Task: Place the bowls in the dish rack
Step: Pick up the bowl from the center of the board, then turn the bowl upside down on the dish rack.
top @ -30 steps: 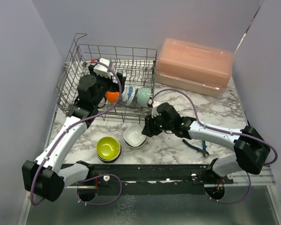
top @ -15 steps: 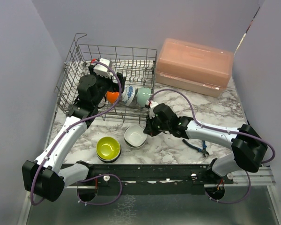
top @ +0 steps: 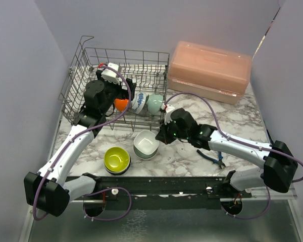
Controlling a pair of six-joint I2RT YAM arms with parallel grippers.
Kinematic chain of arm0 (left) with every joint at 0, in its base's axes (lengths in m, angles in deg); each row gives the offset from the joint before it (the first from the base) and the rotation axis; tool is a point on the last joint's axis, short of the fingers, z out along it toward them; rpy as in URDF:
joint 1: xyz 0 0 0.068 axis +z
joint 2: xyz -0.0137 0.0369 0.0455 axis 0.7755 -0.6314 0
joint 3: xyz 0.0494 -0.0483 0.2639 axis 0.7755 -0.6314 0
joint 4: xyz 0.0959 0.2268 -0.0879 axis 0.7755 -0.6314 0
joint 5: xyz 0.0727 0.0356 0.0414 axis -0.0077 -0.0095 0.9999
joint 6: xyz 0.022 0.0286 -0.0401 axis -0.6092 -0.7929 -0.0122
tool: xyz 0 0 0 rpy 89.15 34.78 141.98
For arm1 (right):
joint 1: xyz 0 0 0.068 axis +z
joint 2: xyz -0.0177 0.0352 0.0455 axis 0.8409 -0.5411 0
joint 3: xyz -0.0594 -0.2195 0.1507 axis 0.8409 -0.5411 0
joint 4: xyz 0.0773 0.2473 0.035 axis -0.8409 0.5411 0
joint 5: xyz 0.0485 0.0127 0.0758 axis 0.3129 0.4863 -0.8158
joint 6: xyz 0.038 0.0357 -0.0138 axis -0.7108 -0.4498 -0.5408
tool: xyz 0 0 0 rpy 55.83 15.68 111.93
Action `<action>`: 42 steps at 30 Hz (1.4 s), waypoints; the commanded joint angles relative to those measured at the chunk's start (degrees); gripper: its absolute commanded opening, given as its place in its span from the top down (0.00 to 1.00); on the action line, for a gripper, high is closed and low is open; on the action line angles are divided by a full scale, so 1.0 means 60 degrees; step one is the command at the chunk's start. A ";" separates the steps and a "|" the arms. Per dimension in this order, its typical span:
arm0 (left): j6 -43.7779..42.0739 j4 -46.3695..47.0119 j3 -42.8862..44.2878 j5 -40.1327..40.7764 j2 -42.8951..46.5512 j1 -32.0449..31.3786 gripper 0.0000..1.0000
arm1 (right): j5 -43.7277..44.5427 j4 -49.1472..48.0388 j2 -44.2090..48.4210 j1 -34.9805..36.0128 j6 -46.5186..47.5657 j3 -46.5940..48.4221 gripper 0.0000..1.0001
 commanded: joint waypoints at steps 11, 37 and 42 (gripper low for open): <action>0.0631 -0.0051 0.0423 -0.1130 -0.0384 -0.0024 0.01 | -0.0226 0.0224 0.0856 -0.0165 -0.0349 0.0668 1.00; 0.4046 0.0604 0.1201 -0.4336 -0.1900 0.0061 0.01 | -0.1538 -0.0659 0.1848 -0.3850 -0.1704 0.0236 1.00; 0.5527 0.2094 0.0869 -0.5662 -0.2634 0.0094 0.01 | -0.0967 -0.0932 0.2181 -0.4176 -0.2051 0.0111 1.00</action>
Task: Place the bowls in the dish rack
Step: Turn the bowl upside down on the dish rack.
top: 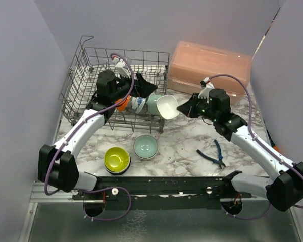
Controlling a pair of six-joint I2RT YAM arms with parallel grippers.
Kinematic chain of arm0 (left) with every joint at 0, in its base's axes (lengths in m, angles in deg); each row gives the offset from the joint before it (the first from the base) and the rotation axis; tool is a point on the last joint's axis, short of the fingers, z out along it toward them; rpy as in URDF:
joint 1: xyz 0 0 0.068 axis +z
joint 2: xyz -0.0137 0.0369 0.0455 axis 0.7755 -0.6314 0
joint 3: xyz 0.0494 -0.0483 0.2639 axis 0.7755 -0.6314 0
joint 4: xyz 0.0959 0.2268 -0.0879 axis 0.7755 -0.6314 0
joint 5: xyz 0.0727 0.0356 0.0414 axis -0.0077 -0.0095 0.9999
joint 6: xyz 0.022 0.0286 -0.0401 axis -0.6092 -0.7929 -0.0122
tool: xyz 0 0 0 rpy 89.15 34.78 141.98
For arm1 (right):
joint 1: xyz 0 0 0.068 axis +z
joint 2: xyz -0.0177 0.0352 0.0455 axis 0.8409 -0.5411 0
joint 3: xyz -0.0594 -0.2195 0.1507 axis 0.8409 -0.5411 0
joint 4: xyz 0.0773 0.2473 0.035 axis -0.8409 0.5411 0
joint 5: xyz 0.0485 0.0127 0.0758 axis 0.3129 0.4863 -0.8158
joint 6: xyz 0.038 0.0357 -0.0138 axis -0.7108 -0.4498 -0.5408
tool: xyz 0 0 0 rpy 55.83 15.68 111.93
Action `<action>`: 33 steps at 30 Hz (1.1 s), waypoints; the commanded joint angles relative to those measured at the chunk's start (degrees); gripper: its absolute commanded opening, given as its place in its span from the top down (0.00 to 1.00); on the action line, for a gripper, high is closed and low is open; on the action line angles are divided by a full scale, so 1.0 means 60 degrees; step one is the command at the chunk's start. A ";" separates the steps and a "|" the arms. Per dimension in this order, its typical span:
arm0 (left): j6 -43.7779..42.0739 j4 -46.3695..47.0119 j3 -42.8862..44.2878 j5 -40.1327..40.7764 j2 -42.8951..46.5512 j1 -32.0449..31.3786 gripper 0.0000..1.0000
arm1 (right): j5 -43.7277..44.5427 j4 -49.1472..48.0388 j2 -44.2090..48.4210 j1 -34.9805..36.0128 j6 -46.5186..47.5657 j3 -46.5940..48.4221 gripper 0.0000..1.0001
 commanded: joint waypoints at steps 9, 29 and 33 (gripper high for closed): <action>0.2600 0.2419 -0.0343 -0.2508 -0.1069 0.0004 0.01 | 0.1596 -0.1981 0.1677 -0.0255 -0.1020 -0.1187 1.00; 0.2696 0.2718 -0.0195 -0.3369 -0.1755 -0.1215 0.01 | 0.2271 -0.1775 0.1902 -0.0255 -0.0960 -0.0891 1.00; 0.2747 0.2718 -0.0123 -0.3551 -0.1845 -0.1310 0.01 | 0.2288 -0.1758 0.1838 -0.0255 -0.0882 -0.0859 1.00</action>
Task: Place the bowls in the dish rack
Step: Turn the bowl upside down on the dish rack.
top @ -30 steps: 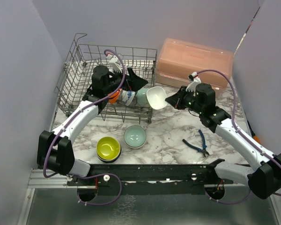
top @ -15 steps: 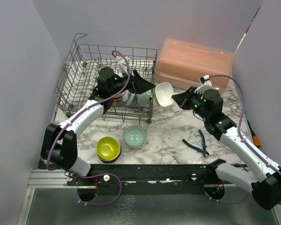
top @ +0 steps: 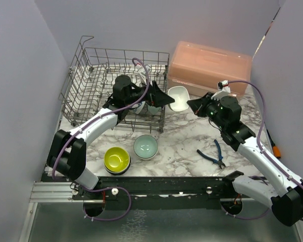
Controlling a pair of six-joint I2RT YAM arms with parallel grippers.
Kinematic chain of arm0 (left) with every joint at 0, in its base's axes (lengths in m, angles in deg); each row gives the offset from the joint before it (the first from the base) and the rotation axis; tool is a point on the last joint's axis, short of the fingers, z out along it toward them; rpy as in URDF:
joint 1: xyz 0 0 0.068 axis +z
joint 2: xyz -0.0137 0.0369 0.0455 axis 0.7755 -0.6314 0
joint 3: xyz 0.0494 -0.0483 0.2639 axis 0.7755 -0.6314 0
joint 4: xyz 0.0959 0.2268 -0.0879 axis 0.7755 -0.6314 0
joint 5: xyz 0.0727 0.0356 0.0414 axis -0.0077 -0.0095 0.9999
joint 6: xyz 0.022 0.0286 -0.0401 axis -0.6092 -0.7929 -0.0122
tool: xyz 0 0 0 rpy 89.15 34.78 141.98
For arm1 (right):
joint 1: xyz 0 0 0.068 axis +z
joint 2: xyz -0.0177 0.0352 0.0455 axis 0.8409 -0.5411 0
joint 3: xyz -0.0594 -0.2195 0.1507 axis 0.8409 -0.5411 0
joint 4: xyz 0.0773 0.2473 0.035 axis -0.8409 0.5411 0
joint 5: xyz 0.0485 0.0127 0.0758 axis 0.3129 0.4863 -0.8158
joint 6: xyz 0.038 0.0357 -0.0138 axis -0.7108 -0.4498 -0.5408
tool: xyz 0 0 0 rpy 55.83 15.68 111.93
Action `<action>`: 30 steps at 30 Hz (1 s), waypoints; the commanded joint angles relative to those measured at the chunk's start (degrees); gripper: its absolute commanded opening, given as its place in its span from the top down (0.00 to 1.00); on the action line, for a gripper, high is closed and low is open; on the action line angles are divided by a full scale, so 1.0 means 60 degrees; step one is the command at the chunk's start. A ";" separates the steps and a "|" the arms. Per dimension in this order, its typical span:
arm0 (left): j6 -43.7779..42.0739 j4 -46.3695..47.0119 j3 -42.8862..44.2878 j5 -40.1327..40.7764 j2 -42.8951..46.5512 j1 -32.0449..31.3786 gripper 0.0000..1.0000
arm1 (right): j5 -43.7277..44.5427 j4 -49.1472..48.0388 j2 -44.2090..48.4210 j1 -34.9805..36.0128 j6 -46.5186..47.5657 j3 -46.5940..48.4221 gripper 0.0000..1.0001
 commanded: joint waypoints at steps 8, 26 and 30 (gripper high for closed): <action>0.0157 0.0040 0.0199 -0.0696 -0.0263 -0.0242 0.02 | 0.0093 -0.0478 0.0154 0.0043 0.0045 0.0265 1.00; 0.0196 0.0038 0.0325 -0.0990 -0.0463 -0.0363 0.43 | -0.0259 -0.1094 -0.0056 0.0043 -0.0121 0.0086 1.00; 0.0153 0.0042 0.0325 -0.0993 -0.0484 -0.0324 0.65 | -0.0399 -0.1038 -0.0110 0.0043 -0.0069 0.0104 1.00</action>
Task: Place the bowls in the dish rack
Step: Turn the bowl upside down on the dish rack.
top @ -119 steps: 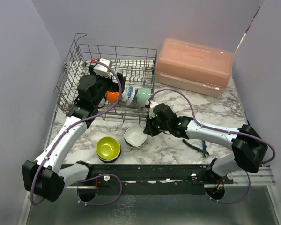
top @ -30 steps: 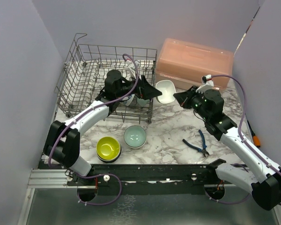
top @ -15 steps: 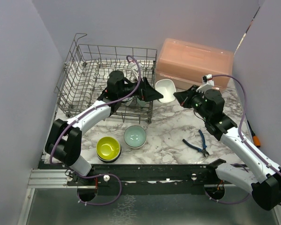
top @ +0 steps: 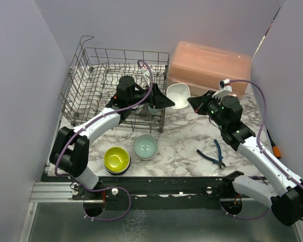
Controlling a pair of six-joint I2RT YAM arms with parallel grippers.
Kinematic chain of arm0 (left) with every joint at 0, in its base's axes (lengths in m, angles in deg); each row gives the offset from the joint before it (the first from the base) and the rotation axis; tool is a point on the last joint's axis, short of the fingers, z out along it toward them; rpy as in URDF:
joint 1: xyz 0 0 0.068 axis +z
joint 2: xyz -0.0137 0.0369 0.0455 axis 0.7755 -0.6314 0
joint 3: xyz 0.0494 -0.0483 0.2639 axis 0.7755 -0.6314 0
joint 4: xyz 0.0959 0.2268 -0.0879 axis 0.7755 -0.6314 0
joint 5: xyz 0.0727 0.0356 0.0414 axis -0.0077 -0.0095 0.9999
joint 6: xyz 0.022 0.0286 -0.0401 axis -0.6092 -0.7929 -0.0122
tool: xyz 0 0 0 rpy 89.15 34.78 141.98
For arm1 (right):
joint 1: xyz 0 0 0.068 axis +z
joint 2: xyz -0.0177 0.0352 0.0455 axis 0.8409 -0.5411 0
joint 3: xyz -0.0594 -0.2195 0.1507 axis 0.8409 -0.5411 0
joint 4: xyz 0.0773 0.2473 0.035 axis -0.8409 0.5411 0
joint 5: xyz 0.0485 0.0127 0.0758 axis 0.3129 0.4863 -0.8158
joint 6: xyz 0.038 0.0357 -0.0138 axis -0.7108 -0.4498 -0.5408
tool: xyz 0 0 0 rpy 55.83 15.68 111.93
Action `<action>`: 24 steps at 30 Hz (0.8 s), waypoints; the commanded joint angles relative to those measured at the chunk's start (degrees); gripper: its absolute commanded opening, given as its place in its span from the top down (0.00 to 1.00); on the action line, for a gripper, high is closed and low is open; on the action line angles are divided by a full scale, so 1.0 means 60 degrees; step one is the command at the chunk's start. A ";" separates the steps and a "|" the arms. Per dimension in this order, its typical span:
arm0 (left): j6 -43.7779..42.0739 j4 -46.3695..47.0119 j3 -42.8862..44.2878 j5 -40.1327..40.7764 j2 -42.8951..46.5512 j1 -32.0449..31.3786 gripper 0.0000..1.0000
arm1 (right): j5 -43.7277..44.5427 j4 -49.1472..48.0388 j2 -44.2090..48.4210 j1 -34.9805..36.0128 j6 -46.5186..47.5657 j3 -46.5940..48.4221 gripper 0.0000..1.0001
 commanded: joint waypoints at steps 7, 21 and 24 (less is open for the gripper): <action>-0.0219 0.0126 0.0187 -0.0118 0.0064 0.0261 1.00 | -0.0591 -0.0594 -0.0060 0.0043 0.0007 0.0060 0.70; -0.0357 0.0141 0.0127 -0.0098 0.0093 0.0386 1.00 | -0.1738 -0.0544 -0.1090 0.0043 0.0423 0.0578 0.31; -0.0319 0.0140 0.0156 -0.0177 0.0020 0.0372 1.00 | -0.1578 -0.0293 -0.1347 0.0043 0.0689 0.0857 0.31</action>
